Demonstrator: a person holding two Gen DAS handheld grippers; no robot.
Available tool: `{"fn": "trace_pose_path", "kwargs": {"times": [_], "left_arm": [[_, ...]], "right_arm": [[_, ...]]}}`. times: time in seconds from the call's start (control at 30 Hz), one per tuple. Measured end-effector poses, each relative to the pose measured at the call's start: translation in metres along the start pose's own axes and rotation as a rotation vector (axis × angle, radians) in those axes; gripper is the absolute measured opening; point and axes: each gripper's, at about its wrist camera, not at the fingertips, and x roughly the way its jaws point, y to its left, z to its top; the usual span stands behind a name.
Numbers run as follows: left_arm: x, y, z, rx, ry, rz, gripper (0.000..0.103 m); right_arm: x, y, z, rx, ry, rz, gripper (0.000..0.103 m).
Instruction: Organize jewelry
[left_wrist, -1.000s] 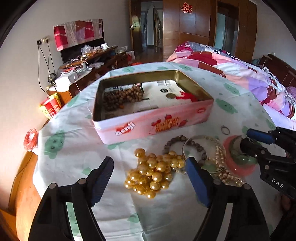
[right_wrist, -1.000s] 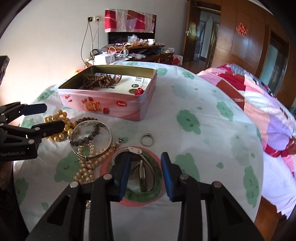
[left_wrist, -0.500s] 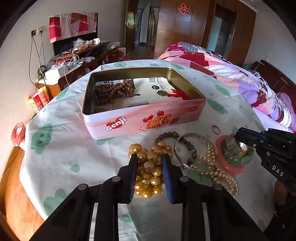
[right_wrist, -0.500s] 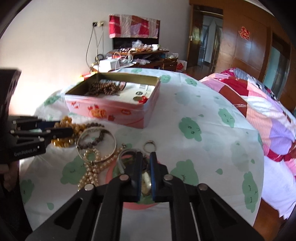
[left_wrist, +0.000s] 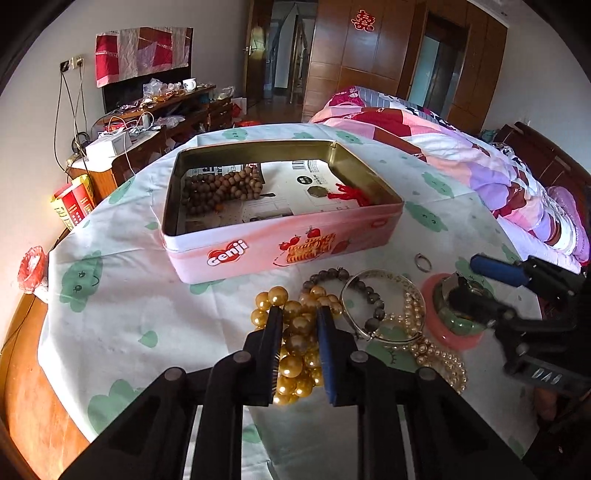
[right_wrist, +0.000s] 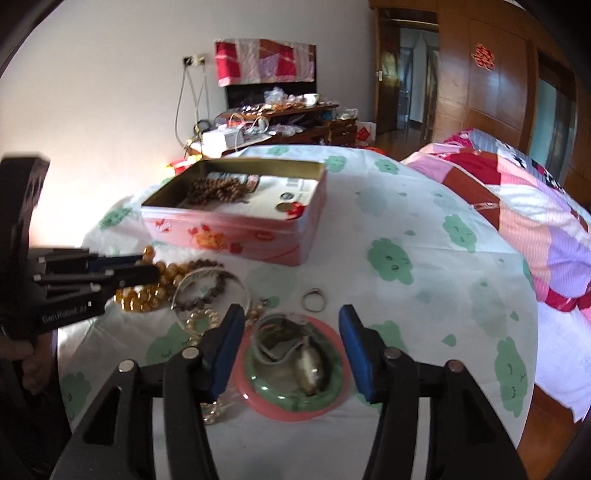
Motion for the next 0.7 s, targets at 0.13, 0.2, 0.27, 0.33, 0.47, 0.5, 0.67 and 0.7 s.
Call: {"fn": "trace_pose_path", "kwargs": {"times": [0.13,0.2,0.27,0.33,0.47,0.5,0.67,0.7], "left_arm": [[0.001,0.000,0.000,-0.002,0.002,-0.006,0.019],[0.000,0.000,0.000,-0.004,0.002,-0.009,0.019],[0.000,-0.001,0.000,-0.004,0.002,-0.014,0.018],[-0.003,-0.001,0.001,-0.003,-0.003,-0.020,0.016],[-0.011,-0.001,0.006,0.000,-0.021,-0.030,0.010],[-0.013,-0.001,0.007,0.002,-0.023,-0.029,0.010],[-0.022,0.000,0.012,0.004,-0.044,-0.031,0.010],[-0.025,0.000,0.013,0.006,-0.052,-0.030,0.010]], "right_arm": [[0.014,0.005,-0.002,-0.024,0.041,-0.016,0.054],[0.013,0.004,-0.001,-0.034,0.037,-0.012,0.038],[0.010,0.005,-0.002,-0.047,0.030,-0.009,0.038],[0.008,0.005,-0.002,-0.044,0.024,-0.004,0.037],[0.001,0.002,0.001,-0.021,-0.006,0.005,0.037],[-0.002,0.002,0.003,-0.017,-0.014,0.006,0.037],[-0.020,-0.001,0.012,0.010,-0.074,0.020,0.037],[-0.023,-0.001,0.013,0.012,-0.085,0.021,0.037]]}}
